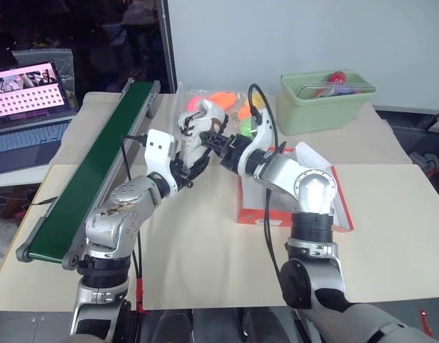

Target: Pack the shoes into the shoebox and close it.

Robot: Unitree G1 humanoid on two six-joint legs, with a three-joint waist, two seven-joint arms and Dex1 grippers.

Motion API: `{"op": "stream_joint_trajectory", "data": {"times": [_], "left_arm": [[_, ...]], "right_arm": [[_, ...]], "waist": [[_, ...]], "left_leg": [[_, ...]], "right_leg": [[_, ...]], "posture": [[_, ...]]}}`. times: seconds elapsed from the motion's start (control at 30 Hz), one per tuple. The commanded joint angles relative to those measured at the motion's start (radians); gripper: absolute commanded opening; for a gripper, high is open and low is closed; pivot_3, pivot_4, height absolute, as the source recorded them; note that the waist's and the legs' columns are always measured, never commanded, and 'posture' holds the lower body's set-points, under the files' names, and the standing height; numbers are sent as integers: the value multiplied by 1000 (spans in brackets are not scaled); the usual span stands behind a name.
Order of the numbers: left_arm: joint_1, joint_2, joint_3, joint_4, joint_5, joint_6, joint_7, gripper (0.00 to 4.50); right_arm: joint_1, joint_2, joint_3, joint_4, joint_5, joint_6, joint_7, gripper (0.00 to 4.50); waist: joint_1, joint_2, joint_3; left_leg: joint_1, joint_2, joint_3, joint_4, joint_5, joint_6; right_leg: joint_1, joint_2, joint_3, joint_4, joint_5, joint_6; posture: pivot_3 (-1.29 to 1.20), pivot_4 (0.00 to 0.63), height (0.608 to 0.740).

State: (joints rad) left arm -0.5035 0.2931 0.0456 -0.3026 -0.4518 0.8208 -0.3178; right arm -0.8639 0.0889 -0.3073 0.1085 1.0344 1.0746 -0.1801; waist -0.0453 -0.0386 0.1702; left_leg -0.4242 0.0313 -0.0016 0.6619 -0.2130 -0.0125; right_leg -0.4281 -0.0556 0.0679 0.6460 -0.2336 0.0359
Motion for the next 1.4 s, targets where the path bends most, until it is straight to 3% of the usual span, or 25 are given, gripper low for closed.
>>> {"op": "stream_joint_trajectory", "data": {"times": [0.03,0.2,0.4,0.57,0.7,0.87,0.97,1.07,1.23,1.4], "left_arm": [[-32,-15,-20,-78,-43,-7,-36,2532],[-28,-13,-25,-83,-51,2,-46,2532],[0,28,-86,-111,-25,-13,-84,2532],[6,54,-125,-126,6,-36,-103,4270],[43,83,-131,-131,33,-103,-136,4410],[75,103,-140,-132,57,-124,-161,4410],[93,92,-151,-137,51,-134,-171,4410],[102,123,-190,-147,71,-162,-223,4410],[128,210,-208,-146,85,-290,-366,4410],[123,232,-206,-121,93,-347,-422,4410]], "right_arm": [[-7,50,13,-26,34,-25,38,1487],[-8,54,16,-34,46,-19,48,541],[-9,59,9,-45,51,-29,37,499],[-16,43,1,-48,14,-76,21,494],[-57,-96,1,-21,-158,-217,37,494],[-114,-280,5,34,-262,-246,101,494],[-160,-456,43,93,-323,-179,201,494],[-207,-650,199,130,-380,-9,368,494],[-295,-721,199,287,-347,308,457,494],[-299,-746,295,361,-399,433,545,494]], "waist": [[-1,0,0],[-1,0,0],[-1,0,0],[0,0,0],[-2,1,0],[15,1,1],[6,3,2],[4,6,4],[-16,6,4],[-7,6,4]], "left_leg": [[0,0,0,0,0,0],[0,0,0,0,0,0],[0,0,0,0,0,0],[0,0,0,0,0,0],[0,0,0,0,0,0],[-2,-2,0,0,0,0],[-1,-1,1,-1,0,0],[-1,-1,2,-1,0,0],[2,1,3,-1,0,0],[2,0,2,-1,0,0]], "right_leg": [[0,0,0,0,0,0],[0,0,0,0,0,0],[0,0,0,0,0,0],[0,0,0,0,0,0],[0,0,0,-4,0,0],[0,-2,-1,-4,0,1],[0,-1,0,-4,0,1],[0,-1,1,-5,-1,1],[0,2,3,-4,-1,-1],[1,1,3,-6,-1,-1]], "posture": [[0,150,729],[0,150,729],[0,150,729],[0,150,729],[0,150,729],[0,150,729],[0,150,729],[0,150,729],[0,150,729],[0,150,729]]}}
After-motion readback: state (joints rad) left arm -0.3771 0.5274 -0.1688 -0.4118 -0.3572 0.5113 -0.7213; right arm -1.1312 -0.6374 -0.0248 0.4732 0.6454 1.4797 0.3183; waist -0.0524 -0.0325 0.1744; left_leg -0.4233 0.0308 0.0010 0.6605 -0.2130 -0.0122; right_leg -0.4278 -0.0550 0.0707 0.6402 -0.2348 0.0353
